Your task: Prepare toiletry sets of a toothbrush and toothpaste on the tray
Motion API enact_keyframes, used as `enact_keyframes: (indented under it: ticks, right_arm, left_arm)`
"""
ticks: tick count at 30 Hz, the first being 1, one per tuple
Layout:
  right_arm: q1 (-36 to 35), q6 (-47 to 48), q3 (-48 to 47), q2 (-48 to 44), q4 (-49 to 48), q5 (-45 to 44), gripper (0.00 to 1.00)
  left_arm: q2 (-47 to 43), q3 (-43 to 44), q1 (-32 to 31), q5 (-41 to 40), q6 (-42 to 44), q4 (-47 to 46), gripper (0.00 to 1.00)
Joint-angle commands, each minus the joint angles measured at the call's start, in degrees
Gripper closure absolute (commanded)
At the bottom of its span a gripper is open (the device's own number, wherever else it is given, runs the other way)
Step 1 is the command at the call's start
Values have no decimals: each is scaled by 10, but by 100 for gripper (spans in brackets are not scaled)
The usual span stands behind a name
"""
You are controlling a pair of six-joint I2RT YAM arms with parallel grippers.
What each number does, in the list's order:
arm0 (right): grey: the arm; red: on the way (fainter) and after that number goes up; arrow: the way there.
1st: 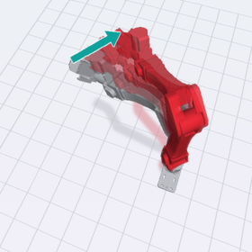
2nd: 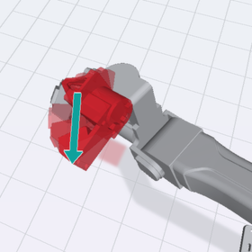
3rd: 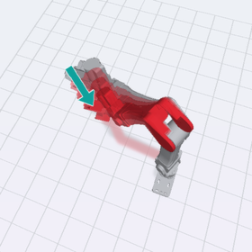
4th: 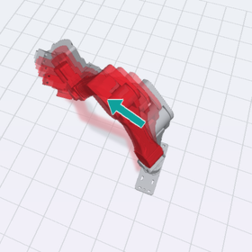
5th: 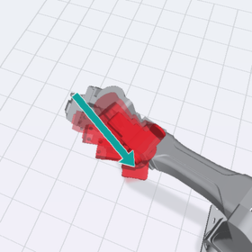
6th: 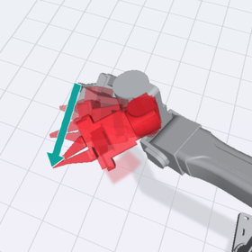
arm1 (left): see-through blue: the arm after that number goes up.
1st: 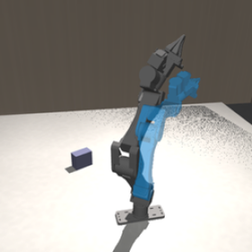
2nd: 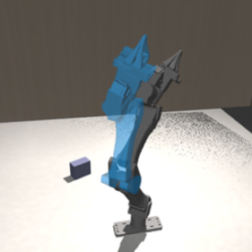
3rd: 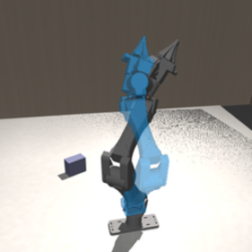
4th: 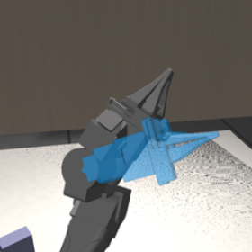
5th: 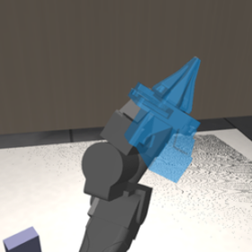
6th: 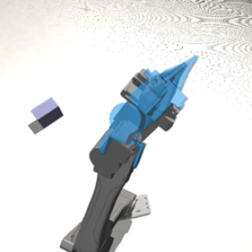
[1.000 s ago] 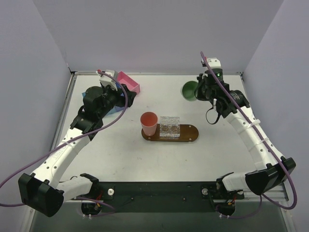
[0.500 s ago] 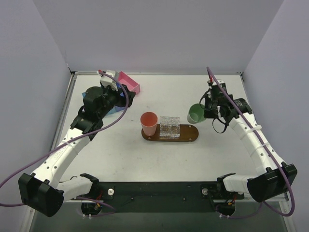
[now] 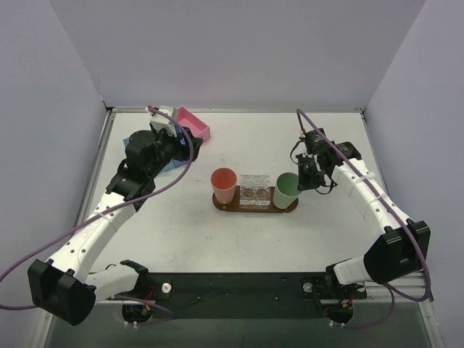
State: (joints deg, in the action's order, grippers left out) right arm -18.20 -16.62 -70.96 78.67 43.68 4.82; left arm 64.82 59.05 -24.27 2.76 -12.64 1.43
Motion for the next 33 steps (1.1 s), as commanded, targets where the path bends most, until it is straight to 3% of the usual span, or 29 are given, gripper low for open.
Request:
enact_keyframes:
  ticks: [1,33]
  right_arm:
    - [9,-2,-35,24,46,12,100]
    - [1,-13,-46,76,14,-37,100]
  left_arm:
    - [-2,6,0,-8,9,-23,24]
    - [6,5,-3,-7,10,-24,24]
